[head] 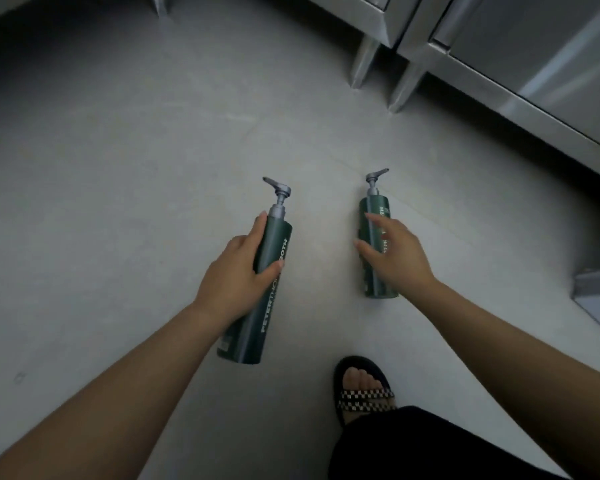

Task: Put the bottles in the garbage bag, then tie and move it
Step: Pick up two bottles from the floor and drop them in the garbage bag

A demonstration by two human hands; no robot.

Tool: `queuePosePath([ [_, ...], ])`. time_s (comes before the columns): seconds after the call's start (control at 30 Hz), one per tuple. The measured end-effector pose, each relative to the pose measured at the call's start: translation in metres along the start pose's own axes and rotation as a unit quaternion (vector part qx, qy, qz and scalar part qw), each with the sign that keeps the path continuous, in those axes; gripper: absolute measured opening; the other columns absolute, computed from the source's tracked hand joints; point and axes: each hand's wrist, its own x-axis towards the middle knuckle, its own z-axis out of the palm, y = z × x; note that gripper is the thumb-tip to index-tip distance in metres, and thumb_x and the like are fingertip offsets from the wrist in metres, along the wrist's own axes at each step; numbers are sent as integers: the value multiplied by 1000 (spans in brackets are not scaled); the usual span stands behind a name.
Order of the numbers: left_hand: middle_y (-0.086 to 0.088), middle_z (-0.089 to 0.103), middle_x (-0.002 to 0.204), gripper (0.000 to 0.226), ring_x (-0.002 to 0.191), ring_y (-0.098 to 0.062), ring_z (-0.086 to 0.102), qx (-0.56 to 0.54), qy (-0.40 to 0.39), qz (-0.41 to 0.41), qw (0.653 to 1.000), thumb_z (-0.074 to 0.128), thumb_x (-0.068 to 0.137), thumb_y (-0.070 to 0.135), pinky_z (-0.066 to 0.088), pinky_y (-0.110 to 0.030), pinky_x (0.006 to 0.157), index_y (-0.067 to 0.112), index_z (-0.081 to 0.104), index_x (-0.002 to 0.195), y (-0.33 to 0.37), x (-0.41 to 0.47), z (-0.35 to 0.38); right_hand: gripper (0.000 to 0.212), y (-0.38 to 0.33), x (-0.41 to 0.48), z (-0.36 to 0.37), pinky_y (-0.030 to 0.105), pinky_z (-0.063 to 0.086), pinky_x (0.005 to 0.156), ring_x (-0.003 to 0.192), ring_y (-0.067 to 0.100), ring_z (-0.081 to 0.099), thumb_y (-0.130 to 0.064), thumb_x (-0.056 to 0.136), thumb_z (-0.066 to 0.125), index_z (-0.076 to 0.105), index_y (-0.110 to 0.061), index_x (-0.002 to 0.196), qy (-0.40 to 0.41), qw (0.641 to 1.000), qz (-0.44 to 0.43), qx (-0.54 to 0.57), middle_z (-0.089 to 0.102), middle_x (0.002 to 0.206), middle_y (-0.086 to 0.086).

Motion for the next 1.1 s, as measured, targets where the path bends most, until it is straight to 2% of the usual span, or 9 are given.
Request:
queuePosePath([
  [0.1,-9,51,121,73,92,-24,55,13,-19,-20,1000,49,88,50,46,-33,76,51,0,142,-2,-9,21,63,31,-5,6,34,40,94,127,26,42,-46,82,62,39,-25,137,-10,993,16,-113,36,145,4],
  [0.17,-10,51,120,70,90,-25,55,17,1,-37,999,48,89,49,44,-32,73,50,2,142,-7,-4,22,74,33,8,15,42,43,95,129,29,39,-50,79,63,31,-25,141,-35,990,46,-130,28,149,5],
  [0.33,-10,50,114,70,76,-21,53,8,56,-79,995,47,90,46,37,-29,61,52,0,142,-7,21,27,85,42,48,17,31,39,73,108,29,54,-47,76,67,19,-27,145,-41,995,81,-51,42,132,10],
  [0.5,-12,47,117,71,74,-17,50,-11,59,-113,992,46,92,44,37,-28,62,57,-5,139,-18,15,38,91,53,42,38,30,42,74,104,28,53,-37,78,68,8,-35,147,-87,994,44,-51,42,130,10],
  [0.6,-11,46,116,71,69,-10,47,-15,73,-118,990,48,91,41,34,-23,55,55,-1,141,-28,23,28,95,35,49,51,32,45,78,101,27,53,-38,78,67,1,-38,146,-120,991,18,-50,42,128,9],
  [0.7,-11,44,116,70,71,-11,47,-35,86,-140,986,50,91,39,34,-23,60,52,3,142,-36,20,18,93,16,45,62,28,40,72,87,17,46,-40,77,68,6,-38,147,-154,987,-6,-46,50,119,8],
  [0.9,-9,49,118,70,93,-21,55,-88,124,-171,974,54,88,40,44,-33,81,49,11,143,-40,-17,-47,82,-58,18,44,25,39,84,102,13,49,-41,77,68,22,-36,145,-212,972,-101,16,52,127,1],
  [1.0,-1,51,120,71,100,-16,54,-104,147,-173,968,58,86,41,43,-27,79,53,14,141,-16,-58,-104,79,-108,-21,-1,18,37,85,100,4,47,-40,76,70,27,-38,143,-214,969,-110,63,51,118,-10],
  [1.1,7,50,119,71,101,-10,52,-113,122,-191,968,59,85,42,38,-15,73,55,16,140,41,-109,-153,78,-151,-69,-68,5,32,80,98,-7,43,-39,75,70,29,-41,141,-238,962,-96,92,48,116,-17],
])
